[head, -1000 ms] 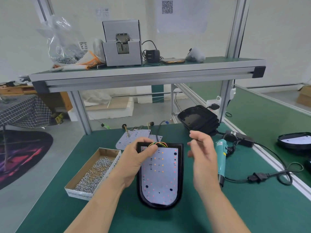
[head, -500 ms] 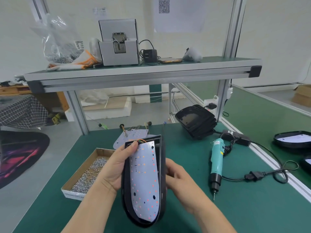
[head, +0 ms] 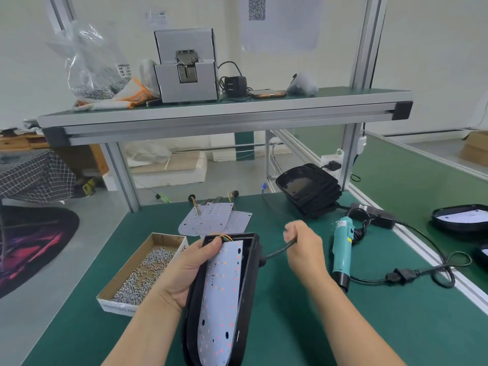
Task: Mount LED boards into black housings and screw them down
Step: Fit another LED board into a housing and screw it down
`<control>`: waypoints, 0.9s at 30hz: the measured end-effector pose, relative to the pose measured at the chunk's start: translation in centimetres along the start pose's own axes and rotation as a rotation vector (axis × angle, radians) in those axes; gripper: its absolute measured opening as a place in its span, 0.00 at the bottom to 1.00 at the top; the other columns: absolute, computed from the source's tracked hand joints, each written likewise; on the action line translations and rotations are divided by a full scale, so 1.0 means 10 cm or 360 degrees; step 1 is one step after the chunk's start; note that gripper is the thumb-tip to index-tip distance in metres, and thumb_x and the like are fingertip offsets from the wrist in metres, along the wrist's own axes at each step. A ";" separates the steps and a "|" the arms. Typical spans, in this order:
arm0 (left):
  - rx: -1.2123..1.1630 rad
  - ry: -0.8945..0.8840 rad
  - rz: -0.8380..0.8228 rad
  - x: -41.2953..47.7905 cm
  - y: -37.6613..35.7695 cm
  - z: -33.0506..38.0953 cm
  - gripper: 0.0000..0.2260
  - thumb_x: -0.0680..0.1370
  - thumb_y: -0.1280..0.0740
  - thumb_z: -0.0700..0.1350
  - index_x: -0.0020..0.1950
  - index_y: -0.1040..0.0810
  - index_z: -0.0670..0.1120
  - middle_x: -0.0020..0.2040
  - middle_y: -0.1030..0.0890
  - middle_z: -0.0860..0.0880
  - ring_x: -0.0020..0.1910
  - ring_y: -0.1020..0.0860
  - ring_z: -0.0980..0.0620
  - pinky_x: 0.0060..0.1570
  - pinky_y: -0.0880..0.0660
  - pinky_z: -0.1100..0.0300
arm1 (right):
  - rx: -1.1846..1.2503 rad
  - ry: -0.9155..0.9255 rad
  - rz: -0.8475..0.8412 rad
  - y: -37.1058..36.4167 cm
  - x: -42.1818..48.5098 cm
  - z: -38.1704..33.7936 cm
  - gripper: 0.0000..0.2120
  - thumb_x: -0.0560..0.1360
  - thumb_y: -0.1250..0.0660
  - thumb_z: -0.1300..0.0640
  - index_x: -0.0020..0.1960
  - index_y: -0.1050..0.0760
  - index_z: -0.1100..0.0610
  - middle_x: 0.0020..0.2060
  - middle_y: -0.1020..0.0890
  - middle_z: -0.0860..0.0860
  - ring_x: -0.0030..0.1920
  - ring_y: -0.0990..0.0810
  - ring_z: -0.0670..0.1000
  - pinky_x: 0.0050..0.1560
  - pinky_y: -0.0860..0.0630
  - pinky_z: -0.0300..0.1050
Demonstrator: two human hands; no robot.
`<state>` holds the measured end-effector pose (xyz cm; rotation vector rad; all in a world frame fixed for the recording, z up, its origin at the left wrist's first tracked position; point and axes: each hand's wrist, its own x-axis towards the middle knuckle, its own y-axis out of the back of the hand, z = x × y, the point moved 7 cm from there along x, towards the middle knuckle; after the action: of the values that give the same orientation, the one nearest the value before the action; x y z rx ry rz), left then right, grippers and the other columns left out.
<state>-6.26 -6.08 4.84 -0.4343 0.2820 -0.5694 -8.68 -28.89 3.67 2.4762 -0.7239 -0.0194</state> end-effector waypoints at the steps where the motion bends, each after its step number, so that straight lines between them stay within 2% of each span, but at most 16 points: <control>1: 0.0031 0.0012 -0.0008 0.00 -0.02 0.00 0.24 0.73 0.27 0.44 0.65 0.23 0.34 0.55 0.18 0.34 0.45 0.16 0.40 0.50 0.19 0.43 | 0.0119 0.0144 -0.0051 -0.01 -0.02 -0.14 0.13 0.78 0.44 0.63 0.57 0.23 0.60 0.62 0.22 0.58 0.55 0.24 0.55 0.58 0.28 0.46; 3: 0.0075 0.0027 -0.0003 0.02 -0.02 0.00 0.26 0.72 0.27 0.45 0.65 0.25 0.31 0.58 0.21 0.30 0.50 0.18 0.37 0.58 0.25 0.34 | 0.0001 0.0450 -0.0202 -0.06 -0.12 -0.37 0.18 0.78 0.42 0.61 0.65 0.24 0.61 0.69 0.26 0.56 0.67 0.26 0.57 0.68 0.31 0.48; 4: 0.0079 0.0024 0.0002 0.03 -0.01 0.01 0.26 0.72 0.28 0.45 0.65 0.25 0.31 0.59 0.22 0.30 0.52 0.20 0.36 0.62 0.29 0.31 | -0.0221 0.0512 -0.0230 -0.06 -0.17 -0.41 0.18 0.77 0.41 0.62 0.65 0.24 0.59 0.68 0.26 0.54 0.66 0.26 0.58 0.66 0.30 0.47; 6: 0.0082 -0.0004 0.0036 0.05 0.07 0.05 0.24 0.71 0.27 0.46 0.63 0.22 0.34 0.58 0.20 0.32 0.49 0.18 0.38 0.63 0.30 0.31 | -0.0674 0.0498 -0.0193 -0.01 -0.29 -0.40 0.15 0.75 0.42 0.64 0.59 0.25 0.53 0.59 0.24 0.50 0.56 0.23 0.59 0.53 0.27 0.49; 8: 0.0053 -0.0051 0.0076 0.07 0.16 0.12 0.19 0.72 0.25 0.47 0.59 0.18 0.38 0.55 0.17 0.36 0.46 0.16 0.41 0.56 0.21 0.39 | -0.1020 0.0380 -0.0119 0.10 -0.46 -0.37 0.06 0.74 0.43 0.60 0.47 0.32 0.51 0.47 0.25 0.48 0.46 0.25 0.59 0.40 0.34 0.50; 9: 0.0005 -0.0068 0.0100 0.10 0.20 0.14 0.16 0.73 0.27 0.47 0.58 0.16 0.40 0.54 0.16 0.38 0.45 0.15 0.42 0.50 0.18 0.44 | -0.1189 0.0331 -0.0121 0.13 -0.57 -0.36 0.03 0.75 0.44 0.57 0.42 0.35 0.50 0.44 0.24 0.49 0.44 0.25 0.58 0.39 0.37 0.49; 10: -0.0045 -0.0093 0.0143 0.13 0.25 0.17 0.16 0.74 0.29 0.48 0.58 0.16 0.41 0.53 0.15 0.39 0.45 0.14 0.43 0.46 0.17 0.47 | -0.1340 0.0281 -0.0151 0.14 -0.66 -0.35 0.08 0.77 0.44 0.53 0.39 0.38 0.51 0.44 0.22 0.49 0.46 0.22 0.58 0.39 0.37 0.48; 13: -0.0075 -0.0208 0.0264 0.22 0.30 0.26 0.15 0.74 0.30 0.47 0.58 0.16 0.43 0.52 0.14 0.42 0.46 0.14 0.46 0.43 0.18 0.52 | -0.1433 0.0247 -0.0452 0.02 -0.87 -0.31 0.14 0.79 0.44 0.45 0.39 0.36 0.52 0.46 0.20 0.51 0.51 0.20 0.59 0.42 0.34 0.48; 15: -0.0032 -0.0224 0.0249 0.25 0.22 0.26 0.11 0.74 0.30 0.46 0.54 0.14 0.45 0.51 0.14 0.42 0.45 0.14 0.46 0.42 0.18 0.52 | -0.1393 0.0236 -0.0740 -0.08 -0.92 -0.28 0.14 0.77 0.40 0.44 0.42 0.33 0.53 0.43 0.23 0.51 0.48 0.24 0.58 0.45 0.32 0.47; 17: 0.0018 -0.0214 0.0267 0.24 0.18 0.25 0.13 0.74 0.29 0.46 0.56 0.15 0.44 0.51 0.14 0.42 0.45 0.14 0.45 0.43 0.17 0.50 | -0.1298 0.0189 -0.1049 -0.09 -0.93 -0.19 0.15 0.75 0.34 0.41 0.52 0.28 0.52 0.47 0.24 0.49 0.49 0.25 0.55 0.47 0.29 0.46; 18: 0.0040 -0.0213 0.0276 0.24 0.18 0.25 0.16 0.73 0.29 0.46 0.59 0.17 0.43 0.52 0.15 0.41 0.46 0.15 0.45 0.44 0.17 0.49 | -0.1226 0.0159 -0.1187 -0.05 -0.91 -0.14 0.20 0.73 0.32 0.41 0.60 0.28 0.50 0.50 0.24 0.47 0.50 0.24 0.52 0.48 0.28 0.43; 20: 0.0082 -0.0199 0.0251 0.22 0.19 0.23 0.19 0.74 0.29 0.45 0.63 0.20 0.40 0.56 0.16 0.39 0.49 0.16 0.43 0.50 0.17 0.46 | -0.0968 0.0236 -0.1221 0.07 -0.80 -0.17 0.25 0.75 0.31 0.46 0.70 0.30 0.47 0.47 0.24 0.42 0.45 0.24 0.45 0.42 0.31 0.34; 22: 0.0072 -0.0196 0.0183 0.21 0.17 0.20 0.17 0.74 0.29 0.43 0.62 0.19 0.41 0.60 0.18 0.37 0.52 0.17 0.42 0.57 0.20 0.44 | -0.0483 0.0389 -0.0878 0.20 -0.59 -0.37 0.15 0.79 0.36 0.56 0.65 0.26 0.45 0.42 0.21 0.42 0.38 0.24 0.40 0.37 0.31 0.32; 24: 0.0034 -0.0198 0.0113 0.19 0.11 0.17 0.15 0.75 0.29 0.43 0.60 0.19 0.40 0.62 0.21 0.35 0.54 0.18 0.42 0.62 0.24 0.41 | 0.0250 0.0318 -0.0650 0.22 -0.47 -0.51 0.19 0.82 0.41 0.65 0.60 0.22 0.43 0.48 0.16 0.44 0.42 0.20 0.40 0.34 0.29 0.34; 26: 0.0019 -0.0211 0.0013 0.19 0.03 0.13 0.22 0.72 0.24 0.46 0.61 0.22 0.36 0.62 0.23 0.32 0.58 0.22 0.39 0.67 0.31 0.37 | 0.0844 0.0158 -0.0849 -0.01 -0.51 -0.62 0.20 0.81 0.40 0.66 0.61 0.20 0.45 0.58 0.16 0.43 0.50 0.18 0.43 0.34 0.28 0.36; 27: 0.0027 -0.0208 -0.0043 0.19 -0.03 0.12 0.24 0.69 0.20 0.48 0.59 0.22 0.37 0.59 0.22 0.33 0.57 0.23 0.39 0.66 0.30 0.38 | 0.0975 0.0129 -0.0987 -0.13 -0.57 -0.67 0.20 0.79 0.38 0.64 0.62 0.19 0.45 0.59 0.16 0.43 0.52 0.19 0.44 0.37 0.26 0.37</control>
<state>-4.41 -6.97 5.78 -0.4575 0.1460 -0.5670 -11.78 -21.71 7.85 3.1660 0.1313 0.0840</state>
